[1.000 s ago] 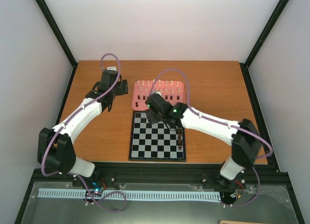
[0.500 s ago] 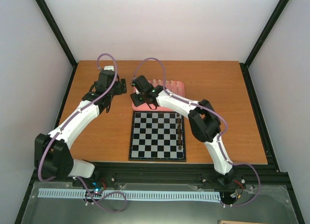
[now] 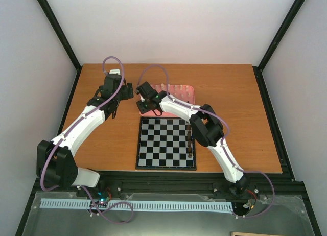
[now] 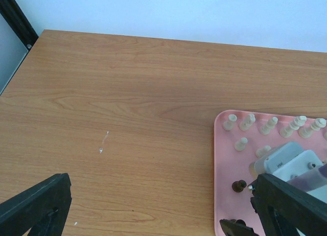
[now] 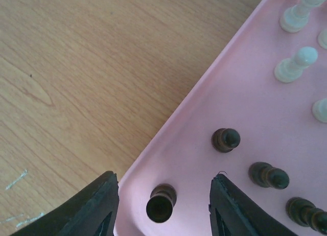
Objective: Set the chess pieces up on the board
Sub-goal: Pick up the chess piece from the storage box, then place the chess piece on the chessboard.
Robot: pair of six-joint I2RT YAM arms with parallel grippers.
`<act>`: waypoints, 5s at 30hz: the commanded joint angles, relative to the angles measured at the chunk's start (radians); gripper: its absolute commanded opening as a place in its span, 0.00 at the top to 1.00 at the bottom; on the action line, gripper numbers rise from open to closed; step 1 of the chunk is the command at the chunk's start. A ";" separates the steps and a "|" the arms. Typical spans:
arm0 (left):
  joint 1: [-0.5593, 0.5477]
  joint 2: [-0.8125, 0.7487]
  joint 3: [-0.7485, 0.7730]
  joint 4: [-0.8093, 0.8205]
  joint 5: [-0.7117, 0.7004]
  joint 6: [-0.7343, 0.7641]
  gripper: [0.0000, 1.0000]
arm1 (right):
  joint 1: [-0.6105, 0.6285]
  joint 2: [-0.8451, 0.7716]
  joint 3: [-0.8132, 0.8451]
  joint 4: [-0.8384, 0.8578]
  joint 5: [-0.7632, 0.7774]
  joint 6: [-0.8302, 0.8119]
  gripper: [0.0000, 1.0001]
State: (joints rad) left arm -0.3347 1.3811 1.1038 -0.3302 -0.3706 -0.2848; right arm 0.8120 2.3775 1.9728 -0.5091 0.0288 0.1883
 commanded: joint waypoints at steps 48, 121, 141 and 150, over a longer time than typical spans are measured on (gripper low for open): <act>0.002 0.035 0.016 0.022 -0.025 0.001 0.00 | 0.000 -0.602 -0.486 0.030 0.109 0.088 0.85; 0.002 0.095 0.029 0.032 -0.029 -0.002 0.00 | 0.467 -1.311 -1.506 0.006 0.328 0.697 0.83; 0.002 0.111 0.036 0.031 -0.027 -0.001 0.00 | 0.468 -1.272 -1.501 0.006 0.341 0.691 0.75; 0.002 0.107 0.034 0.029 -0.030 0.000 0.00 | 0.467 -1.298 -1.491 -0.006 0.336 0.680 0.62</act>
State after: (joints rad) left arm -0.3347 1.4914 1.1042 -0.3168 -0.3958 -0.2844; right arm 1.2705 1.1019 0.4740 -0.5163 0.3336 0.8684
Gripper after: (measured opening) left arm 0.998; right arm 0.366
